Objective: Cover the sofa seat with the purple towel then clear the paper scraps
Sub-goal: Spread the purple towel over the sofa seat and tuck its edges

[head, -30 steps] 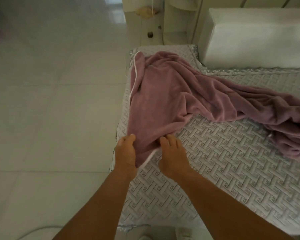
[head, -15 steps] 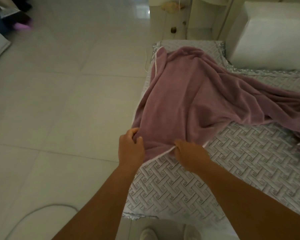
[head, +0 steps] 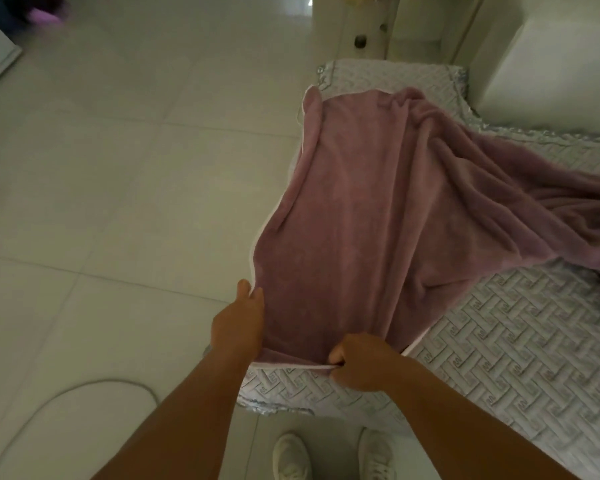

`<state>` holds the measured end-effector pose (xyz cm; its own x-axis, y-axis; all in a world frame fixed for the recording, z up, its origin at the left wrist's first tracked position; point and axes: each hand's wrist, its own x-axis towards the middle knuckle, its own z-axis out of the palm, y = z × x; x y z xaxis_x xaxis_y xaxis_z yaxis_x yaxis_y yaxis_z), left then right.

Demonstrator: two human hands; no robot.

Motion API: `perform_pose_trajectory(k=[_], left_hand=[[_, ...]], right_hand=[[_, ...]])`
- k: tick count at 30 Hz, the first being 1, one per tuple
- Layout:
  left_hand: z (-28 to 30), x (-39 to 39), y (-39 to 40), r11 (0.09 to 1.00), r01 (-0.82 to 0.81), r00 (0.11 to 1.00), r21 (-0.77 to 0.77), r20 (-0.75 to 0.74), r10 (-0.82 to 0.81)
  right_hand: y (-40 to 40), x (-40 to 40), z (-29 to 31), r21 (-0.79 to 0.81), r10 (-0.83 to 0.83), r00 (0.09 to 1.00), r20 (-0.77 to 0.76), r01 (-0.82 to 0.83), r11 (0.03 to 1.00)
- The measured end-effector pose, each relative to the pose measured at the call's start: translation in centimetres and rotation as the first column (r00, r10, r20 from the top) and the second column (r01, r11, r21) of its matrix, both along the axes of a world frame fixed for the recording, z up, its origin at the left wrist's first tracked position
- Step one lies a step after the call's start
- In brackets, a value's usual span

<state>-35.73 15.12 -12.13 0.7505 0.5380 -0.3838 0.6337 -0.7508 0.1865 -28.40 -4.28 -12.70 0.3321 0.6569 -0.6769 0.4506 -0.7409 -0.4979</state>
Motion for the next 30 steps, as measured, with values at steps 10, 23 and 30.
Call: perform_pose_trajectory(k=[10, 23, 30], left_hand=[[-2.4, -3.7, 1.6, 0.985, 0.138, 0.965, 0.099, -0.239, -0.111], [-3.0, -2.4, 2.0, 0.979, 0.185, 0.973, 0.091, -0.154, -0.169], [-0.8, 3.8, -2.1, 0.975, 0.199, 0.966, -0.103, 0.186, -0.178]], right_hand=[[1.4, -4.8, -2.4, -0.034, -0.02, 0.996, -0.084, 0.017, 0.999], [3.7, -5.3, -1.2, 0.129, -0.27, 0.961, 0.058, 0.261, 0.957], [3.4, 0.6, 2.0, 0.39, -0.53, 0.825, 0.197, 0.43, 0.814]])
